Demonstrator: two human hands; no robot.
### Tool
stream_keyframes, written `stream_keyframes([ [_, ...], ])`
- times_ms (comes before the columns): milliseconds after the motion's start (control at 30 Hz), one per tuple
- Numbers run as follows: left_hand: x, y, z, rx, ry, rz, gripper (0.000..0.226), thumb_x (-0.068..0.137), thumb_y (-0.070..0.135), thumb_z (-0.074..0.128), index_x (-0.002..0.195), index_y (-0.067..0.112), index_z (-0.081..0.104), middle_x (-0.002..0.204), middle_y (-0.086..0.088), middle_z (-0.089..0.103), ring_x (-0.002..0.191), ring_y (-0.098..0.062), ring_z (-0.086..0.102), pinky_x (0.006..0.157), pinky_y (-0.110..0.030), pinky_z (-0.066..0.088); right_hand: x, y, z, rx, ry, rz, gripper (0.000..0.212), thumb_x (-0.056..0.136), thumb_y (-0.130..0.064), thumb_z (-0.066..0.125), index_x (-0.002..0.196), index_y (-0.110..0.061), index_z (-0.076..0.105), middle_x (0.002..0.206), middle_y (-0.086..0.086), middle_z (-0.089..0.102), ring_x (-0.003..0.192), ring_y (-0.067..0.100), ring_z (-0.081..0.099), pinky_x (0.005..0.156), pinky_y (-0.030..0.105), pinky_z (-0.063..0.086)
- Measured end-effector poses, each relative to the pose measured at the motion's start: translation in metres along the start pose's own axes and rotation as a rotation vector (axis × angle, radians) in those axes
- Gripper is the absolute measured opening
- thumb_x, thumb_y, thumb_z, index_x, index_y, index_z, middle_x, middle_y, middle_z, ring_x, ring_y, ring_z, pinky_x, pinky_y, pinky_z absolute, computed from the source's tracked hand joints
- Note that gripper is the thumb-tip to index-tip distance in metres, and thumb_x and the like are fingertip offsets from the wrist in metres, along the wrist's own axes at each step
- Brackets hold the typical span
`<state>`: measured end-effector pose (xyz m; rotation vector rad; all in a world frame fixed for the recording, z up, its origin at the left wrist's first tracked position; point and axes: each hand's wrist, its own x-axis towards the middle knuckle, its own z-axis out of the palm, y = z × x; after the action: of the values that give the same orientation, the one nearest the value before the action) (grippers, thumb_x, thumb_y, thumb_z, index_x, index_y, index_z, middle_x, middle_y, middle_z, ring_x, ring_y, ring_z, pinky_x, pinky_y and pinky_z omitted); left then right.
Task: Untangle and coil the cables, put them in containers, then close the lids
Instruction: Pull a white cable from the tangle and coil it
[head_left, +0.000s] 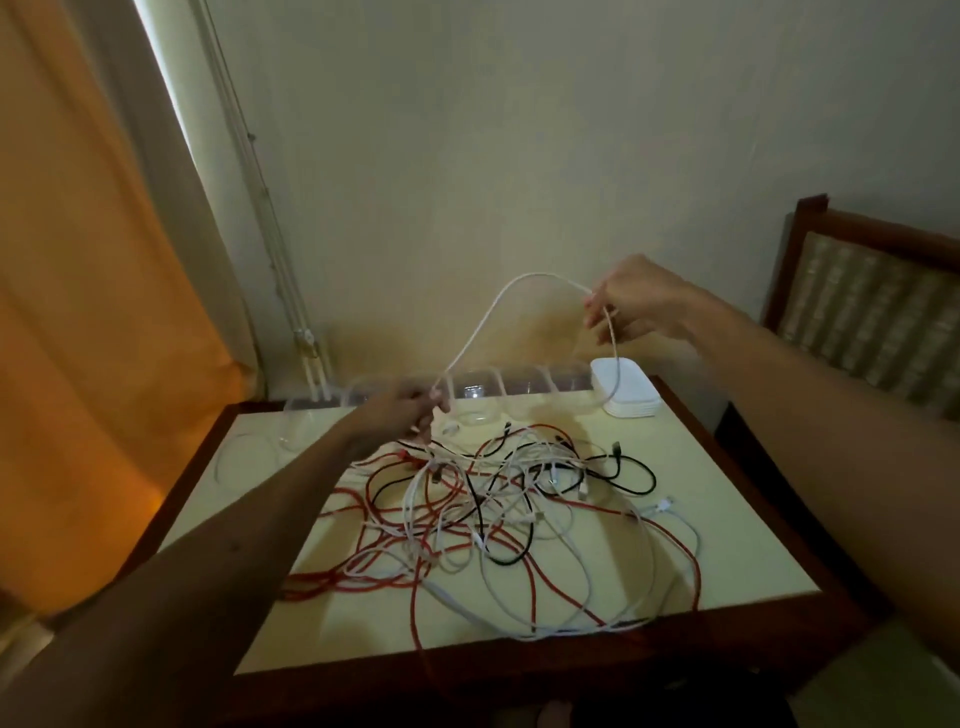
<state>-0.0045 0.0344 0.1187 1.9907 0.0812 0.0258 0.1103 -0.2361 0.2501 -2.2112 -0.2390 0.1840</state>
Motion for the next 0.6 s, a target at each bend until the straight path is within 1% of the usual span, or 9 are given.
stream_keyframes([
  [67, 0.006, 0.02, -0.012, -0.127, 0.084, 0.056, 0.028, 0.106, 0.02, 0.038, 0.094, 0.009, 0.062, 0.06, -0.002, 0.04, 0.051, -0.012, 0.043, 0.051, -0.024, 0.044, 0.004, 0.008, 0.005, -0.332, -0.13, -0.016, 0.027, 0.089, -0.006, 0.062, 0.115, 0.001, 0.064, 0.095, 0.015, 0.067, 0.075, 0.025, 0.064, 0.063, 0.034, 0.05],
  [133, 0.015, 0.047, -0.024, -0.143, 0.132, 0.152, 0.03, 0.106, 0.023, 0.037, 0.099, 0.01, 0.064, 0.056, 0.003, 0.035, 0.047, -0.009, 0.035, 0.044, -0.022, 0.035, 0.006, 0.001, 0.013, -0.484, -0.104, -0.126, 0.059, 0.087, -0.016, 0.072, 0.14, -0.005, 0.05, 0.131, 0.016, 0.059, 0.108, 0.027, 0.061, 0.078, 0.035, 0.048],
  [167, 0.019, 0.061, -0.028, -0.097, 0.136, 0.191, 0.031, 0.106, 0.024, 0.038, 0.1, 0.01, 0.065, 0.054, 0.005, 0.035, 0.046, -0.008, 0.033, 0.043, -0.021, 0.033, 0.004, -0.006, 0.017, -0.462, -0.104, -0.205, 0.074, 0.085, -0.019, 0.076, 0.148, -0.008, 0.039, 0.143, 0.014, 0.05, 0.122, 0.027, 0.054, 0.09, 0.034, 0.046],
  [233, 0.023, 0.085, -0.032, 0.029, 0.107, 0.237, 0.032, 0.105, 0.024, 0.04, 0.102, 0.009, 0.068, 0.055, 0.005, 0.037, 0.046, -0.007, 0.032, 0.042, -0.022, 0.03, -0.002, -0.024, 0.027, -0.293, -0.222, -0.317, 0.085, 0.084, -0.023, 0.077, 0.153, -0.011, 0.029, 0.148, 0.01, 0.047, 0.128, 0.023, 0.052, 0.098, 0.033, 0.043],
  [300, 0.025, 0.104, -0.032, 0.081, 0.067, 0.267, 0.032, 0.105, 0.024, 0.042, 0.103, 0.006, 0.068, 0.056, 0.003, 0.036, 0.047, -0.009, 0.031, 0.042, -0.023, 0.029, -0.009, -0.038, 0.036, -0.121, -0.39, -0.319, 0.062, 0.089, -0.023, 0.072, 0.143, -0.012, 0.044, 0.13, 0.008, 0.064, 0.118, 0.02, 0.062, 0.096, 0.038, 0.047],
  [367, 0.025, 0.115, -0.03, 0.044, 0.054, 0.3, 0.032, 0.104, 0.025, 0.044, 0.103, 0.004, 0.068, 0.056, 0.002, 0.037, 0.048, -0.01, 0.031, 0.043, -0.023, 0.03, -0.012, -0.043, 0.046, 0.025, -0.476, -0.326, 0.024, 0.096, -0.017, 0.062, 0.118, -0.007, 0.06, 0.098, 0.007, 0.075, 0.092, 0.02, 0.072, 0.088, 0.041, 0.055],
  [400, 0.026, 0.115, -0.028, 0.009, 0.047, 0.3, 0.031, 0.104, 0.026, 0.045, 0.102, 0.004, 0.067, 0.056, 0.002, 0.037, 0.048, -0.011, 0.031, 0.043, -0.023, 0.03, -0.011, -0.043, 0.05, 0.131, -0.468, -0.332, 0.013, 0.098, -0.012, 0.058, 0.107, -0.004, 0.063, 0.083, 0.008, 0.074, 0.078, 0.02, 0.072, 0.082, 0.041, 0.057],
  [467, 0.024, 0.103, -0.024, -0.065, -0.003, 0.264, 0.029, 0.103, 0.028, 0.046, 0.098, 0.006, 0.064, 0.055, 0.002, 0.038, 0.047, -0.011, 0.032, 0.042, -0.023, 0.03, -0.006, -0.04, 0.056, 0.394, -0.339, -0.327, 0.015, 0.1, -0.002, 0.051, 0.09, 0.0, 0.062, 0.065, 0.008, 0.064, 0.057, 0.018, 0.064, 0.074, 0.041, 0.058],
  [600, 0.011, 0.043, 0.003, -0.02, -0.158, 0.132, 0.04, 0.104, 0.03, 0.042, 0.095, -0.005, 0.06, 0.054, 0.0, 0.049, 0.047, -0.013, 0.048, 0.049, -0.023, 0.044, 0.009, -0.029, 0.047, 0.971, 0.022, -0.185, 0.032, 0.1, 0.006, 0.037, 0.075, -0.004, 0.055, 0.054, 0.005, 0.055, 0.046, 0.016, 0.057, 0.061, 0.034, 0.059],
])
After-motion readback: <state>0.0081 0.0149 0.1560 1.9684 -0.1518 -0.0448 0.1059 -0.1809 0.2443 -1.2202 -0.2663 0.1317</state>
